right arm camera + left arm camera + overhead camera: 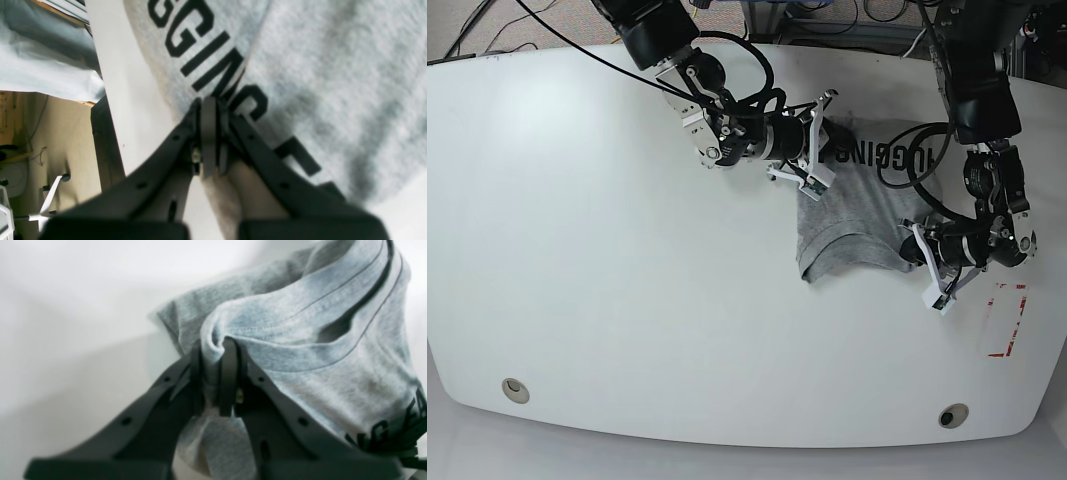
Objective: Layout the t-shirt on the table in an organized manner, then fold the t-shirt properly
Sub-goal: 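Adjust the left gripper's grip along the bundle's folded edge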
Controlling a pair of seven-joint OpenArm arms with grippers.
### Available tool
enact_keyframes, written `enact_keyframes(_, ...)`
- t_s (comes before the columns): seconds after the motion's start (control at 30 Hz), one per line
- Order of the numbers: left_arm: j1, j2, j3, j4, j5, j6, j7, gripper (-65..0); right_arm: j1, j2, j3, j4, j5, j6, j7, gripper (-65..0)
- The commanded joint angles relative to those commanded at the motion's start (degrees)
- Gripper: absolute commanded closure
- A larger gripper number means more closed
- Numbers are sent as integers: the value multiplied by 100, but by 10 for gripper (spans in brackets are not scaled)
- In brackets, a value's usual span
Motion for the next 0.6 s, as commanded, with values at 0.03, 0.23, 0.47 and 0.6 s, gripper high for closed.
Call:
enact_keyframes(0.03,-35,0,35,-35,0,0,0,-46,0,0,0,0,0,0,0,-6)
enact_keyframes(0.23,-281,0,193,-413,0,0,-88,-47,9,0,0,0,-9,0,0,-6)
enact_keyframes(0.47,-527,18,211,-774,273,0,-264,-47,9,9,0,0,-35,9,0,-6)
enact_keyframes(0.6,-571,35,211,-835,378,0,-360,-47,9,88,-26,0,-26,9,0,-6)
